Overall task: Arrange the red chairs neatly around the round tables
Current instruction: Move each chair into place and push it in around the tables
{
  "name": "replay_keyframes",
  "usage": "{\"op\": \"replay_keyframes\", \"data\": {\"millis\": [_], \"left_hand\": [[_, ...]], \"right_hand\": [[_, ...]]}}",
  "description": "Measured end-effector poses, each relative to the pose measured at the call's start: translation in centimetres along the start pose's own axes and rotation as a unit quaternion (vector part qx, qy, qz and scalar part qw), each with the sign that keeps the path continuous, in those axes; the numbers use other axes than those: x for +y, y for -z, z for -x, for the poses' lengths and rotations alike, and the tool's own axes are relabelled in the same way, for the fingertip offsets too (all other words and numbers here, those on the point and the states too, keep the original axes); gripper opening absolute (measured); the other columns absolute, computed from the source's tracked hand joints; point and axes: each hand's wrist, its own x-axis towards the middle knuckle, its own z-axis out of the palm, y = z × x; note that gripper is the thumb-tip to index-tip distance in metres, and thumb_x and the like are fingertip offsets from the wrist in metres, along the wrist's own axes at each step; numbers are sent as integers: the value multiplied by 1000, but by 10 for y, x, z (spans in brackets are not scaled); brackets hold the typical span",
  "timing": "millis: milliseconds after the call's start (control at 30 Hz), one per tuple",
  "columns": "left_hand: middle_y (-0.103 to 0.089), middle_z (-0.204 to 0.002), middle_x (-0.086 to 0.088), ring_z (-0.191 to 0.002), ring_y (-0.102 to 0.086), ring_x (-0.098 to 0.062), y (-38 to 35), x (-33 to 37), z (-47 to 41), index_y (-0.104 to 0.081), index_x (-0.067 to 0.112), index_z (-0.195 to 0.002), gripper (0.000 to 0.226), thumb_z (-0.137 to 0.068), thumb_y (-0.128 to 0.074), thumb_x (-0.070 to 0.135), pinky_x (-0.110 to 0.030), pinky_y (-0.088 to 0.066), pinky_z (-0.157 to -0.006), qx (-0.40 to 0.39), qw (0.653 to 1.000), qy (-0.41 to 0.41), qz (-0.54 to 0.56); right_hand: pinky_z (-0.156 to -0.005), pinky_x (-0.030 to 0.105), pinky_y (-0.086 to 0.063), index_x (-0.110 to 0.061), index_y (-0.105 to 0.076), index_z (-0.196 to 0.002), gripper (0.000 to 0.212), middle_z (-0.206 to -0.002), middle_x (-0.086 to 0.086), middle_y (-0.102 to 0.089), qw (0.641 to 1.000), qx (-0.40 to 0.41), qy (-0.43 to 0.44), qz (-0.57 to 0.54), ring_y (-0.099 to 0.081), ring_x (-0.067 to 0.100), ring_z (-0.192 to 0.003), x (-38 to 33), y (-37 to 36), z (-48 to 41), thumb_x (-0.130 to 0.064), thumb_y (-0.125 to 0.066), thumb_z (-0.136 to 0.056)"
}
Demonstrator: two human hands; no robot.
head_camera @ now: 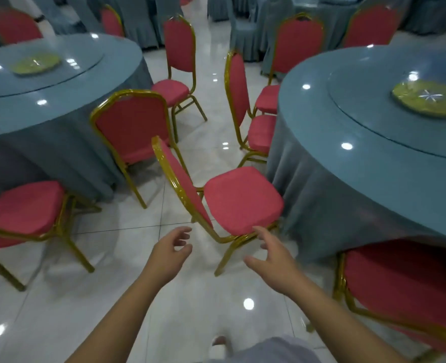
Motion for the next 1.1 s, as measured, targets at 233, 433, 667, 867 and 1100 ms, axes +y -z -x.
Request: {"op": "replay_keyframes", "data": {"millis": [233,433,667,867,1100], "left_hand": [[-59,-119,7,-110,-58,-13,97,-31,-87,-54,33,-132,44,-93,-65,17,-16,-44,-72,5,1000,-1,-25],[-38,-146,-3,-125,-47,-21,145,-41,-204,-32,40,-148,79,-85,-75,19,-32,-45,-94,-27,994,-26,-106],[-25,-155,-8,-131,-44,-34,183,-25,-344,-21,38,-153,97,-79,-80,18,-45,-41,-109,-130,960,-47,-242],[-21,-156,-4,-129,-43,-35,193,-21,-419,-24,47,-151,98,-78,-81,16,-50,-55,-90,-218,929,-92,-283],[-62,-118,-8,-112,-57,-31,164,-22,-502,-70,17,-111,44,-70,-85,10,-42,-47,-95,-282,841,-289,-359]], "right_hand": [[-97,31,-42,-37,-30,-151,79,-146,-7,-40,1000,-11,-22,-14,-43,15,-130,-57,-64,-89,-39,-73,-85],[-84,19,-46,-49,-39,-135,68,-117,-29,-43,997,-50,-35,-57,-48,3,-108,-87,-115,-191,-48,-75,-77],[-103,43,-47,-37,-22,-152,86,-141,-3,-45,997,-30,-54,38,-49,22,-124,-114,-174,-286,-43,-71,-82],[-91,33,-51,-39,-29,-153,81,-134,-2,-56,992,-6,-83,93,-58,20,-114,-121,-175,-302,-26,-65,-81],[-74,13,-43,-42,-53,-139,64,-117,-7,-70,978,123,-163,47,-64,15,-102,-143,-190,-286,-10,-57,-84]]}}
